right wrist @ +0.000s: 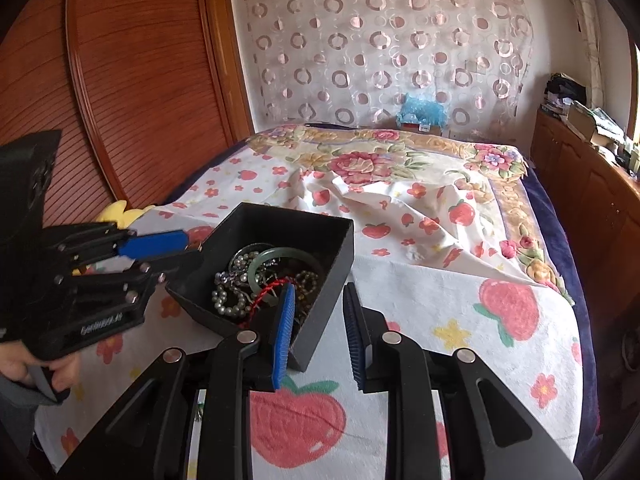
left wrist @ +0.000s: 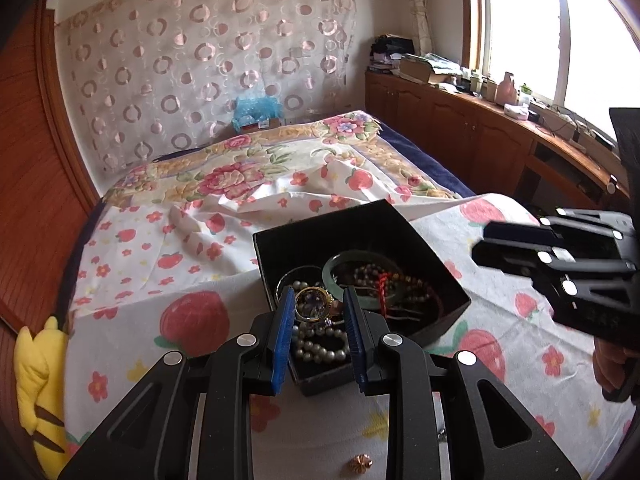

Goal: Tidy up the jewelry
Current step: 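Carry the ring and red bracelet over the box and open both tools, then grasp the green-charm silver chain with the right tool while the left tool approaches the flower stud, then close the left tool on the rose-gold flower stud while the right tool lifts the chain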

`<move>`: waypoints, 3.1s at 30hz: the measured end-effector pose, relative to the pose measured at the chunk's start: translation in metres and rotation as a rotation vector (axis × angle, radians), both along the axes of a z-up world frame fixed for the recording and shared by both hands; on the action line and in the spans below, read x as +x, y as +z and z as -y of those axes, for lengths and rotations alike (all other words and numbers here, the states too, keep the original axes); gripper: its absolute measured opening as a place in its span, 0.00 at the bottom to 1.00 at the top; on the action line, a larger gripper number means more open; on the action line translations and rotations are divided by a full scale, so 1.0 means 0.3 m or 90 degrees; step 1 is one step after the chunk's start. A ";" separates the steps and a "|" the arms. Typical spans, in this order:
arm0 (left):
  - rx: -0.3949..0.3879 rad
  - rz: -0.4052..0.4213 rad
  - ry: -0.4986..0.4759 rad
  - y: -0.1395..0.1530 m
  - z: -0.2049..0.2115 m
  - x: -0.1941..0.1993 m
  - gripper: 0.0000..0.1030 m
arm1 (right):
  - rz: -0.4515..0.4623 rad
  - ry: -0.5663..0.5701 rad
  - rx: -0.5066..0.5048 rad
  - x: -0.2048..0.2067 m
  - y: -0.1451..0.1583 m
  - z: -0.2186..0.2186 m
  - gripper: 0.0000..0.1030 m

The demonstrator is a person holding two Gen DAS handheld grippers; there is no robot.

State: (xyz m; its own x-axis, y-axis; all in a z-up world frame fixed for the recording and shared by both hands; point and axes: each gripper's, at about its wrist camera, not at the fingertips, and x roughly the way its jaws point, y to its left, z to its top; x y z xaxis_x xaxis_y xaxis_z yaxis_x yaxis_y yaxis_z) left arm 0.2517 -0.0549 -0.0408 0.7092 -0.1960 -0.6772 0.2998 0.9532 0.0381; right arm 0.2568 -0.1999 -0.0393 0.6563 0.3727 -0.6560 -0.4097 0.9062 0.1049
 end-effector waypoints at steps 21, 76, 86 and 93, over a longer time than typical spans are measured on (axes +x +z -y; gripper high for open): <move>-0.005 -0.001 -0.025 -0.016 -0.026 -0.211 0.42 | -0.013 0.068 -0.010 -0.236 -0.114 -0.033 0.26; -0.006 -0.107 -0.066 -0.217 -0.030 -0.257 0.16 | -0.043 0.147 -0.043 -0.226 -0.131 -0.141 0.08; -0.007 -0.097 -0.063 -0.216 -0.032 -0.255 0.14 | -0.030 0.147 -0.043 -0.235 -0.108 -0.147 0.08; -0.015 -0.083 -0.059 -0.184 -0.042 -0.255 0.14 | -0.009 0.147 -0.039 -0.215 -0.043 -0.156 0.08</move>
State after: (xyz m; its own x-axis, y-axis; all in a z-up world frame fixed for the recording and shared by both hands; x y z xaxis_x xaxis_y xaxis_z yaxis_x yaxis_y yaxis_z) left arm 0.1754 -0.0423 -0.0961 0.5941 -0.2735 -0.7565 0.3880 0.9212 -0.0283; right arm 0.1922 -0.1531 -0.0521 0.5493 0.4710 -0.6902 -0.6054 0.7937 0.0597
